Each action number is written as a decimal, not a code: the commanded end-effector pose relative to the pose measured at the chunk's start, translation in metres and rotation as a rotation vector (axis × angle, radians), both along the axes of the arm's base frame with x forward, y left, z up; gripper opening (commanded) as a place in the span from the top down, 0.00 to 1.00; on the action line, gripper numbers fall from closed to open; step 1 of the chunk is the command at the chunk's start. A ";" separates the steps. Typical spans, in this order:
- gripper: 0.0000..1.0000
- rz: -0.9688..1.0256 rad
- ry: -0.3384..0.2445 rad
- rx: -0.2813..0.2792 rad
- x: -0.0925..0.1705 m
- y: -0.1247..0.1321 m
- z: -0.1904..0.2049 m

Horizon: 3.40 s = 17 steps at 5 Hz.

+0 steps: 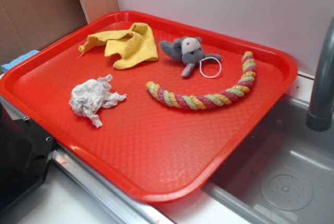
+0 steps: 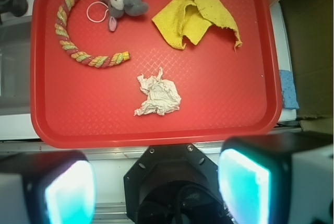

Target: Grab the gray animal.

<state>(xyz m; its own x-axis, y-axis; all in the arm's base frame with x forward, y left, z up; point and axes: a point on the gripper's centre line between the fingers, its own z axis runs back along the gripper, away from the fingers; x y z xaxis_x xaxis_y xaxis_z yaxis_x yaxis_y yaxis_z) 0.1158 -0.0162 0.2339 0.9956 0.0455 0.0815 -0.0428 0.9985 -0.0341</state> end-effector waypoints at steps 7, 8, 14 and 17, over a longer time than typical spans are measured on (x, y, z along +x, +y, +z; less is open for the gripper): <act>0.00 -0.905 -0.335 0.096 0.116 -0.009 -0.070; 0.00 -0.942 -0.334 0.114 0.144 -0.008 -0.089; 0.00 -1.280 -0.184 -0.011 0.206 -0.052 -0.206; 1.00 -0.966 -0.136 0.014 0.182 -0.029 -0.167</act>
<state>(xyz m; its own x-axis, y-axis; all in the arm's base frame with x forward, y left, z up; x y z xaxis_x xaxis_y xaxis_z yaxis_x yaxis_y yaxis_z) 0.2952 -0.0385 0.0494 0.6066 -0.7802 0.1527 0.7909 0.6117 -0.0162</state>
